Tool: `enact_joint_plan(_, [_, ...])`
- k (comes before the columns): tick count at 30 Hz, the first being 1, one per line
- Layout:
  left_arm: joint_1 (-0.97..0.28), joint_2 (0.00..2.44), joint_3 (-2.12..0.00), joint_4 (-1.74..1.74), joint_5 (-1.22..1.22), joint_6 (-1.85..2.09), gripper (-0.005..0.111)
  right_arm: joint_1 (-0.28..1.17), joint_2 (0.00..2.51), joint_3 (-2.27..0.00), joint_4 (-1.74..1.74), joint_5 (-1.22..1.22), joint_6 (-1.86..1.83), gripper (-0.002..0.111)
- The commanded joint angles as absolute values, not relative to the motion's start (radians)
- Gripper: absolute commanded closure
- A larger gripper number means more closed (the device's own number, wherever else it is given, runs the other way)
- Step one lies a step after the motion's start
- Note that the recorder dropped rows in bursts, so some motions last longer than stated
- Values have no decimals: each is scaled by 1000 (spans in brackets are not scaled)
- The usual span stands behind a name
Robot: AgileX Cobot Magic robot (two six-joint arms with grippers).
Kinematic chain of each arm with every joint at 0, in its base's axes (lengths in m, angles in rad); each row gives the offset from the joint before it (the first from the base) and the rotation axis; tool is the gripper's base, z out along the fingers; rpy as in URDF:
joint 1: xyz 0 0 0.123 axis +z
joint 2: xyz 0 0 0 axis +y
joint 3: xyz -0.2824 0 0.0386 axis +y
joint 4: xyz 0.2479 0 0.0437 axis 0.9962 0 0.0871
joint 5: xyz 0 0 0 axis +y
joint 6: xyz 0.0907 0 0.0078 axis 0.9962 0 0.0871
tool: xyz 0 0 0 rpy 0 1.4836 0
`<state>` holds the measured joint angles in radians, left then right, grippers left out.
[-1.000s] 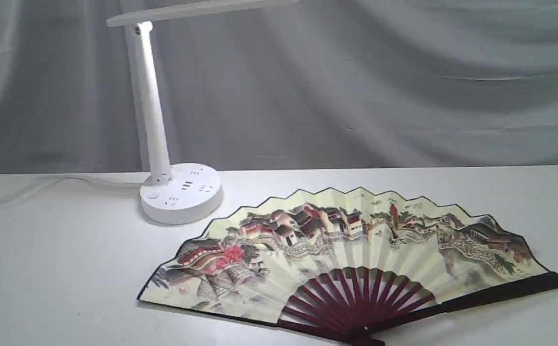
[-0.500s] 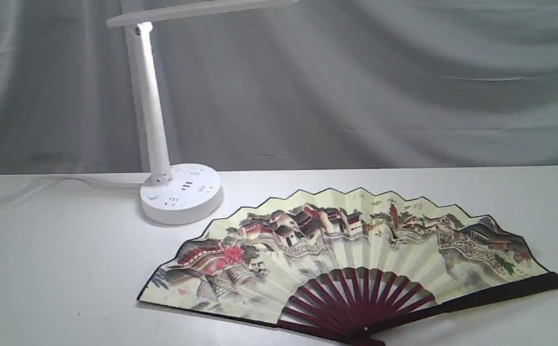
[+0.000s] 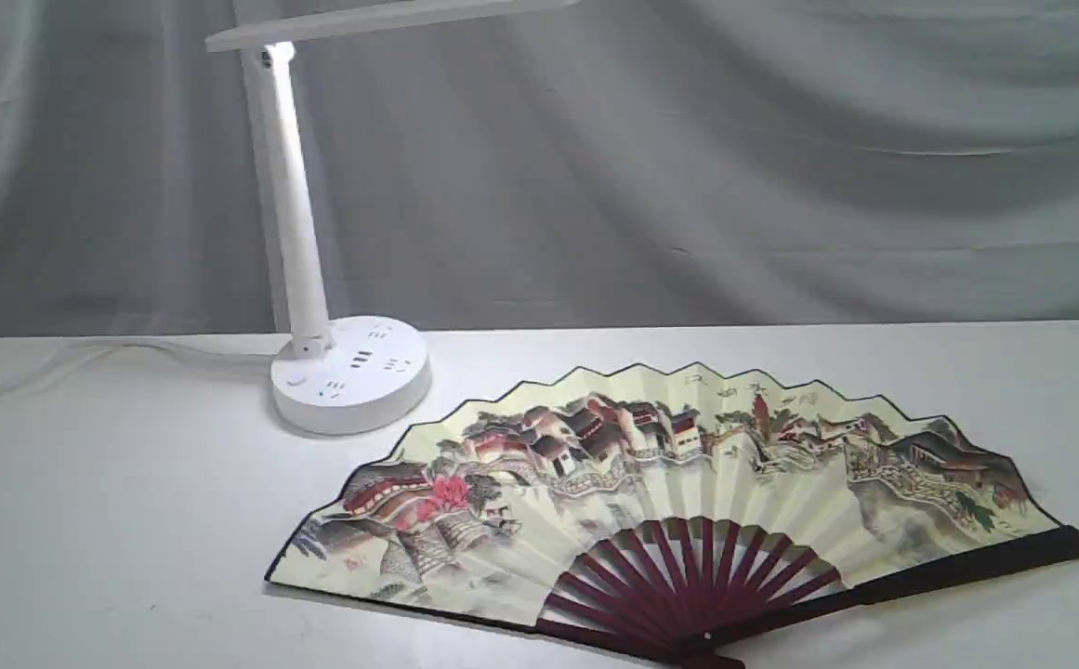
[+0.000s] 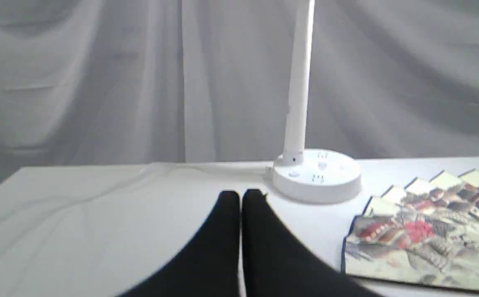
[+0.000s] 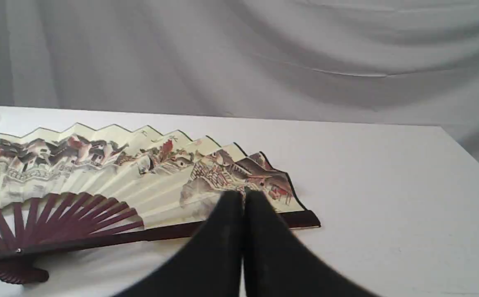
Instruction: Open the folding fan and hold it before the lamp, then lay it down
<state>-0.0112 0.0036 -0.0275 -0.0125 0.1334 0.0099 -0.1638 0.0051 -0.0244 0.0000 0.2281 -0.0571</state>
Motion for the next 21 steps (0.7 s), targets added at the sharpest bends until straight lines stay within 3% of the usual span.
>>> enact_joint_plan(1, [-16, 0, 0, -12, 155, 0, 107, -160, 0, 0, -7, 222, -63, 108])
enact_joint_plan(21, [-16, 0, 0, -12, 189, 8, 107, -160, 0, 0, 15, 213, -68, 108])
